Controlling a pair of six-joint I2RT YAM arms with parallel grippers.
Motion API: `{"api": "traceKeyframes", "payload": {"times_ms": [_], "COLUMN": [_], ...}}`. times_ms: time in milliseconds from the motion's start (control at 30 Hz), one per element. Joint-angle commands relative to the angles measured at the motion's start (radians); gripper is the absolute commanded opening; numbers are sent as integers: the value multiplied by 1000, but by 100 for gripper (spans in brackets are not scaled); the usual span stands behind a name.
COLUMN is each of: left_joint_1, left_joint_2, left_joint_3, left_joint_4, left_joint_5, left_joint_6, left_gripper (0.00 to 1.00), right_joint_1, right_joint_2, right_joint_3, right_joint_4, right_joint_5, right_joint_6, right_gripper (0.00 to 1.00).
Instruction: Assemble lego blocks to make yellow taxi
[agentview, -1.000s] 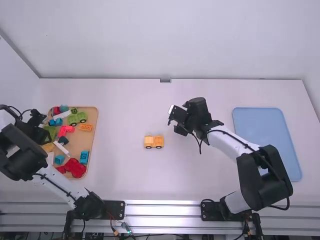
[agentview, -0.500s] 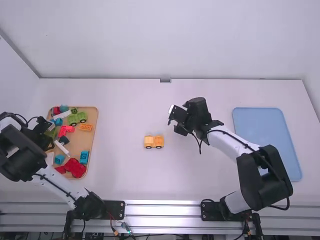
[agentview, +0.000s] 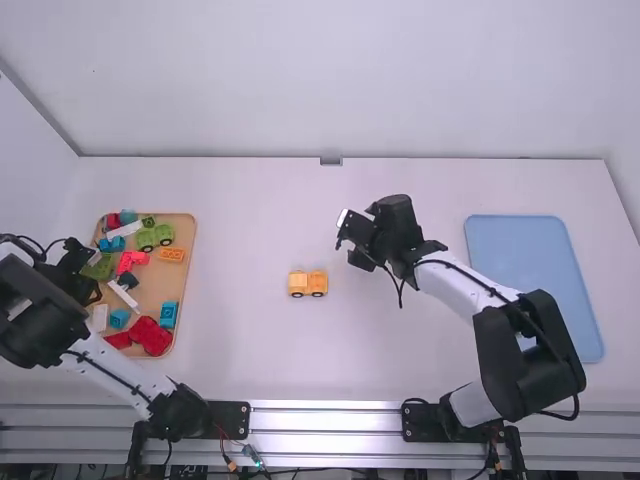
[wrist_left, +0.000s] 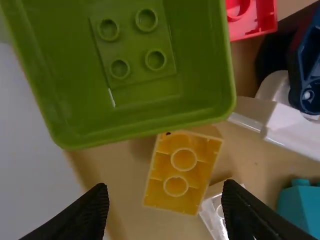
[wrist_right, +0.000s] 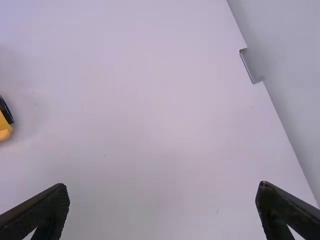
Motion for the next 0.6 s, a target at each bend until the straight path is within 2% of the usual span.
{"api": "traceKeyframes", "payload": {"times_ms": [0,367,567], "left_joint_1": [-2,10,11], "left_joint_2": [15,15,16], "left_joint_3": [-13,-89,-98], "left_joint_4": [-7,99,116], "left_joint_5": [26,28,29], "left_joint_6": [19,18,18], "left_gripper": [61,61,53], "right_joint_1": [-2,-2,-2], "right_joint_2": [-26,-26,-26], "right_joint_3": [-6,-6,-6], "right_joint_4": [2,0,0], "right_joint_5": [2,2,2], "right_joint_6": [2,2,2], "right_gripper": [99,99,99]}}
